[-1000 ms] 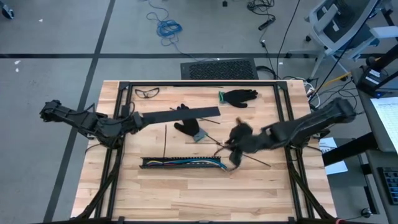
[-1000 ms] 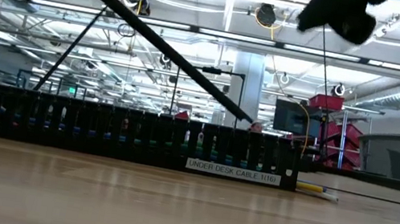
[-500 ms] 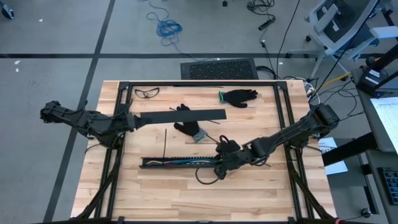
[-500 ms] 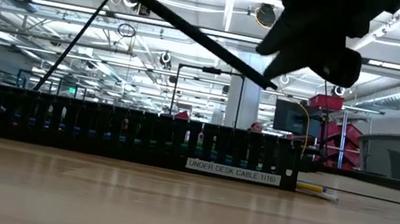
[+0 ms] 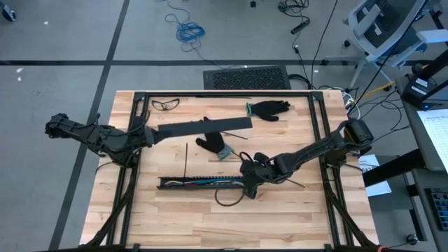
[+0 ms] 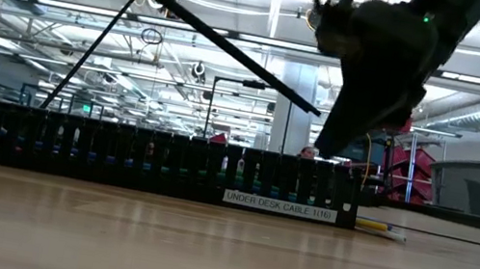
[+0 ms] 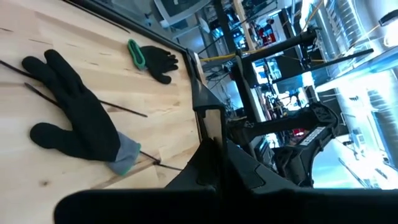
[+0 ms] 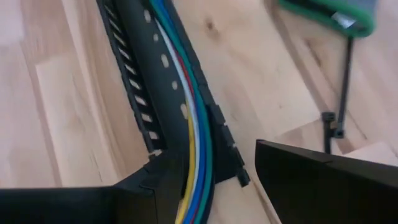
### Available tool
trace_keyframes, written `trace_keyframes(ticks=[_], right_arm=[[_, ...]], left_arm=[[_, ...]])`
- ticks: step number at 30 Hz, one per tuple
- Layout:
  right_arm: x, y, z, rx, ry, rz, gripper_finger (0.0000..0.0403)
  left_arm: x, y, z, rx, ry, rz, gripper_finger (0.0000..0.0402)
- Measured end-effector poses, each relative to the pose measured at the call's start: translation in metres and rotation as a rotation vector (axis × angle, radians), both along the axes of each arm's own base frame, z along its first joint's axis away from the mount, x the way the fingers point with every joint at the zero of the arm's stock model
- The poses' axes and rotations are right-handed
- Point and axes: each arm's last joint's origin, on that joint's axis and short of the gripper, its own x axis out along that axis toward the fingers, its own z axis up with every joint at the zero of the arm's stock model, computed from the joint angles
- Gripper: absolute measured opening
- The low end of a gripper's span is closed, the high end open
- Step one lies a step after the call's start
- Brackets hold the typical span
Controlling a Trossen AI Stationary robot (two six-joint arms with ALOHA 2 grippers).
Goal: Ziptie cables
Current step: Insert the black cover of the black cable duct
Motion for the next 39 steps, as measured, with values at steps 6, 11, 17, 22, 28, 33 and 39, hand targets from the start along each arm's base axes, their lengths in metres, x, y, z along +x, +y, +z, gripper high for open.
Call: trace_keyframes(ticks=[6, 11, 17, 22, 28, 33, 39], right_arm=[[0.007, -0.003, -0.011, -0.028, 0.024, 0.085, 0.0187], [0.010, -0.010, -0.027, -0.041, 0.087, 0.074, 0.0182], [0.012, -0.012, -0.034, -0.031, 0.104, 0.078, 0.0154], [0.012, -0.012, -0.034, -0.035, 0.105, 0.075, 0.0115], [0.012, -0.012, -0.034, -0.033, 0.107, 0.071, 0.0039], [0.012, -0.012, -0.034, -0.021, 0.113, 0.078, 0.0006], [0.005, -0.014, -0.035, -0.033, 0.191, 0.076, 0.0006]], left_arm=[[0.001, 0.000, -0.001, 0.008, 0.005, 0.019, 0.0010], [0.002, 0.000, -0.001, 0.014, 0.009, 0.041, 0.0010], [0.004, 0.000, -0.002, 0.023, 0.023, 0.043, 0.0007], [0.006, -0.001, -0.004, 0.029, 0.036, 0.046, 0.0007], [0.006, -0.001, -0.004, 0.030, 0.036, 0.046, 0.0007], [0.006, -0.001, -0.004, 0.030, 0.037, 0.046, 0.0007], [0.006, -0.001, -0.004, 0.033, 0.044, 0.045, 0.0007]])
